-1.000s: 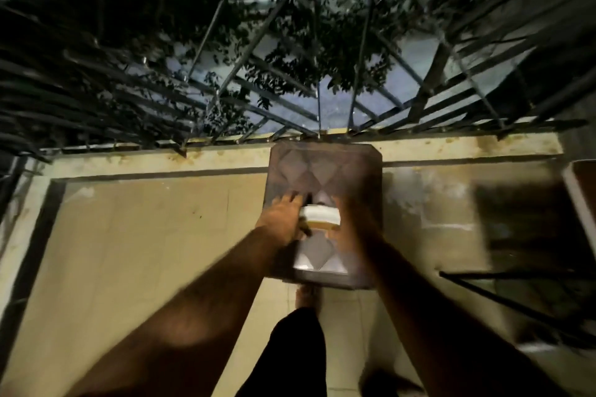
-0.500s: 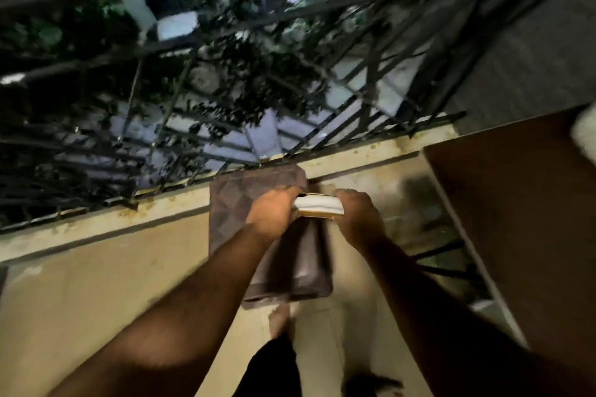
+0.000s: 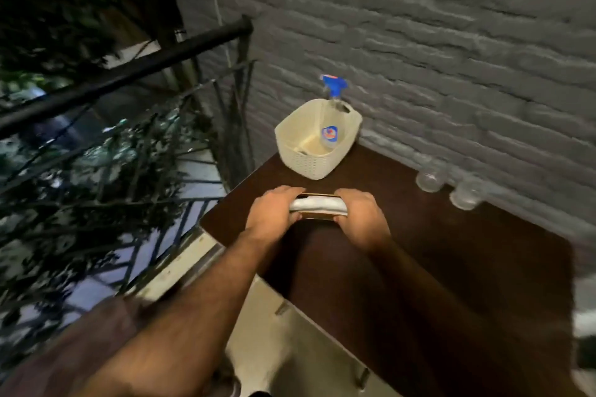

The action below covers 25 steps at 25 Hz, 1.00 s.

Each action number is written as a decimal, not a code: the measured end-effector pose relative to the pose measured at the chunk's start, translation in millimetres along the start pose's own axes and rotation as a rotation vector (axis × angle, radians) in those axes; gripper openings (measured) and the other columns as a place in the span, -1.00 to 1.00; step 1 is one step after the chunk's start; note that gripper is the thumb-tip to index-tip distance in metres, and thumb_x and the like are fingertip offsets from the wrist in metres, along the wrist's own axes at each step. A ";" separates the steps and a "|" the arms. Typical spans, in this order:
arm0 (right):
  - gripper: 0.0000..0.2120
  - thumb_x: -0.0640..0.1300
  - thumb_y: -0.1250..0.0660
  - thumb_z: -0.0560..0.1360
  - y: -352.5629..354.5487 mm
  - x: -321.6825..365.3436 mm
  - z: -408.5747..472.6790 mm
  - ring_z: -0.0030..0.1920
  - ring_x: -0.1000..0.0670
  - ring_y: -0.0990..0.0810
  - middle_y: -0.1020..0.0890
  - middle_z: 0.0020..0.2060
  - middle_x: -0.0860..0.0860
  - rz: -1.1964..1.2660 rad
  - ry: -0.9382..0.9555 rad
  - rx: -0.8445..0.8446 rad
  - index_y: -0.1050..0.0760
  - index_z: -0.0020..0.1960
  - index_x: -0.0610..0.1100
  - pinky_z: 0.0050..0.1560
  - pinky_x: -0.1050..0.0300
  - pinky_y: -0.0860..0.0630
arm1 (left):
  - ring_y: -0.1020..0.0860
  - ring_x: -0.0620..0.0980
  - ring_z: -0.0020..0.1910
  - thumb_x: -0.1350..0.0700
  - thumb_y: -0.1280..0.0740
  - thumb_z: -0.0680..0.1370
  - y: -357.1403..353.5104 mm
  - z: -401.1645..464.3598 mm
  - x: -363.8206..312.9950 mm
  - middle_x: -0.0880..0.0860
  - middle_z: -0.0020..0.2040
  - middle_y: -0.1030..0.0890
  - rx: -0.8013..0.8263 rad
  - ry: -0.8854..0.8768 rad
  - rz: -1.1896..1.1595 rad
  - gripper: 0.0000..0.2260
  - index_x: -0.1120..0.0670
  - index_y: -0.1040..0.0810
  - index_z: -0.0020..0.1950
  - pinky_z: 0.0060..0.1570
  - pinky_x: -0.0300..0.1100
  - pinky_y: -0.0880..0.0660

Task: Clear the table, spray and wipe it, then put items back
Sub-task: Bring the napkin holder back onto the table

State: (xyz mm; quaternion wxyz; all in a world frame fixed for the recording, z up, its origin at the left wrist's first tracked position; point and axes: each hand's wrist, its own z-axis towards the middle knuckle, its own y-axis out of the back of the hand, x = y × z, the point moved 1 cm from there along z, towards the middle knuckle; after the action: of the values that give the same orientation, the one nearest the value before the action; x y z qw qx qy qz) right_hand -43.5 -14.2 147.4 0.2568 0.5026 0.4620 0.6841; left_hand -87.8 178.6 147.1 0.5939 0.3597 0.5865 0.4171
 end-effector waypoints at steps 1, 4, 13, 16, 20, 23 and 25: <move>-0.54 -0.13 -0.42 0.43 13.3 -25.0 -2.8 0.23 -0.10 -0.47 -0.56 0.19 -0.01 -0.009 -0.053 -0.016 -0.45 0.31 -0.02 0.22 -0.01 -0.44 | -0.51 0.01 0.23 0.02 -0.47 0.43 -10.1 18.8 -24.4 -0.06 0.29 -0.52 0.026 -0.050 0.006 -0.48 -0.12 -0.44 0.37 0.21 -0.02 -0.45; -0.55 -0.10 -0.41 0.43 36.9 -89.3 -15.3 0.19 -0.11 -0.51 -0.56 0.18 -0.03 -0.010 -0.172 -0.049 -0.45 0.31 -0.03 0.19 0.00 -0.46 | -0.52 0.01 0.19 0.02 -0.48 0.41 -46.5 63.4 -79.7 -0.05 0.24 -0.51 0.114 -0.195 -0.013 -0.49 -0.13 -0.47 0.35 0.18 -0.03 -0.47; -0.56 -0.06 -0.38 0.46 96.9 -256.6 -74.9 0.21 -0.11 -0.51 -0.49 0.23 -0.06 0.020 -0.623 -0.154 -0.45 0.33 -0.01 0.17 0.00 -0.48 | -0.44 0.00 0.19 -0.05 -0.44 0.45 -165.2 139.2 -255.3 -0.04 0.22 -0.43 0.361 -0.553 0.017 -0.46 -0.14 -0.40 0.41 0.16 -0.09 -0.43; -0.53 -0.02 -0.39 0.45 107.3 -303.4 -93.8 0.19 -0.13 -0.51 -0.47 0.22 -0.07 0.037 -0.736 -0.157 -0.44 0.34 0.00 0.17 0.01 -0.46 | -0.47 -0.02 0.19 -0.05 -0.45 0.45 -202.9 149.3 -301.4 -0.07 0.23 -0.44 0.406 -0.599 0.000 -0.45 -0.15 -0.39 0.41 0.14 -0.12 -0.43; -0.56 -0.02 -0.33 0.48 116.8 -370.5 -96.8 0.17 -0.13 -0.51 -0.49 0.20 -0.06 -0.008 -0.755 -0.096 -0.40 0.36 0.04 0.10 0.00 -0.49 | -0.46 -0.03 0.22 -0.05 -0.43 0.46 -249.1 165.3 -347.3 -0.07 0.26 -0.44 0.431 -0.575 0.001 -0.45 -0.14 -0.38 0.43 0.17 -0.15 -0.42; -0.56 -0.03 -0.28 0.51 122.1 -426.2 -86.2 0.16 -0.12 -0.51 -0.50 0.21 -0.06 -0.024 -0.736 -0.068 -0.37 0.38 0.05 0.08 0.00 -0.50 | -0.48 -0.03 0.22 -0.02 -0.43 0.47 -283.2 187.6 -379.3 -0.06 0.28 -0.45 0.442 -0.509 -0.037 -0.46 -0.11 -0.39 0.43 0.17 -0.17 -0.42; -0.58 -0.05 -0.22 0.54 125.1 -460.6 -72.5 0.18 -0.13 -0.50 -0.50 0.24 -0.07 -0.033 -0.724 -0.060 -0.37 0.39 0.04 0.10 -0.01 -0.50 | -0.48 -0.02 0.21 0.01 -0.44 0.47 -301.7 206.5 -398.9 -0.04 0.29 -0.47 0.441 -0.480 -0.053 -0.47 -0.08 -0.41 0.42 0.18 -0.17 -0.41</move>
State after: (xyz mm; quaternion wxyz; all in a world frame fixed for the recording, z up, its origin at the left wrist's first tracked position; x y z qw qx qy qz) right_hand 70.7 -472.3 46.4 0.4293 0.6969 0.3290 0.4708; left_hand 154.5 -293.2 39.9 0.6337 0.5521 0.5152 0.1679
